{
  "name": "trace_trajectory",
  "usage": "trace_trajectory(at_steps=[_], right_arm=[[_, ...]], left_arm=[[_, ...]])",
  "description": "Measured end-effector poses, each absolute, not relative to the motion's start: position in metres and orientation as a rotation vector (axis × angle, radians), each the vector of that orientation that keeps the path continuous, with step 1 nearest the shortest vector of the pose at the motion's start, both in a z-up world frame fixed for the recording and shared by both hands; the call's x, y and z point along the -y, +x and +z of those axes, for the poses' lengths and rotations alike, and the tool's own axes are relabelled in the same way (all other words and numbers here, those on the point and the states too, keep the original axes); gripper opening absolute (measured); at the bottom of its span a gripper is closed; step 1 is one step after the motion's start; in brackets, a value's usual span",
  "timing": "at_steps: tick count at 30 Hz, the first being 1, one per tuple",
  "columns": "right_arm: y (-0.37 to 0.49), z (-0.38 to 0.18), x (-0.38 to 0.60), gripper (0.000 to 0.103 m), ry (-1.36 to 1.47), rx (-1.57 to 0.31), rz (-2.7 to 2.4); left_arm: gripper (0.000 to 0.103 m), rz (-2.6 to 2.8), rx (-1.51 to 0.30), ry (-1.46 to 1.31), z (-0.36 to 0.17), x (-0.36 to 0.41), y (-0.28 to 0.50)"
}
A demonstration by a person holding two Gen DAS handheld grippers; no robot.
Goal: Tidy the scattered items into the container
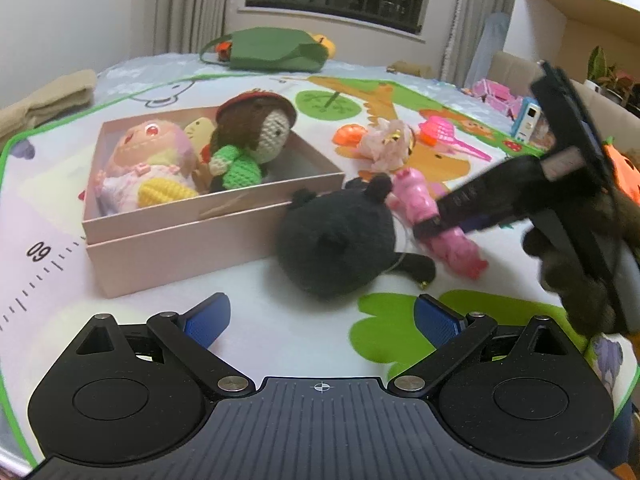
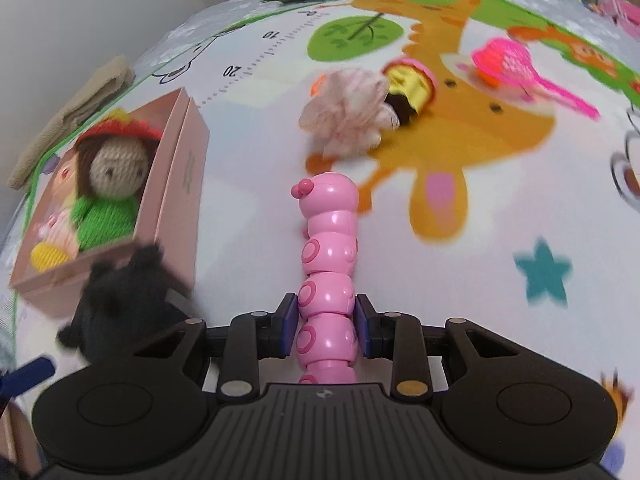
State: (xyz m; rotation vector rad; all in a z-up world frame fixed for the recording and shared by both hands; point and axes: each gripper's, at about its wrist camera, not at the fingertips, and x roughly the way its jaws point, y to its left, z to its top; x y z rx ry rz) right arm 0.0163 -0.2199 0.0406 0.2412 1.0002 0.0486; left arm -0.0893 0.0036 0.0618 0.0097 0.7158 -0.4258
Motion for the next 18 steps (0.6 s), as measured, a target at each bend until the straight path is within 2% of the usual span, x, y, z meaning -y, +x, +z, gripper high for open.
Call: trace_trajectory(at_steps=[8,12,14,18], right_arm=[[-0.038,0.049,0.217,0.032,0.385,-1.016,0.209],[-0.052,0.059,0.229,0.049,0.363,-0.913,0.17],[-0.058,0.065,0.239,0.053,0.322,-0.849,0.107],[-0.07,0.064,0.259,0.073,0.233,-0.742,-0.039]], left_arm=[[0.101,-0.459,-0.733,0.058,0.053,0.011,-0.102],[0.101,-0.508,-0.733,0.074,0.053,0.03,-0.11],[0.101,-0.545,-0.722,0.081,0.054,0.041,-0.114],[0.101,-0.613,-0.699,0.086,0.048,0.068,-0.119]])
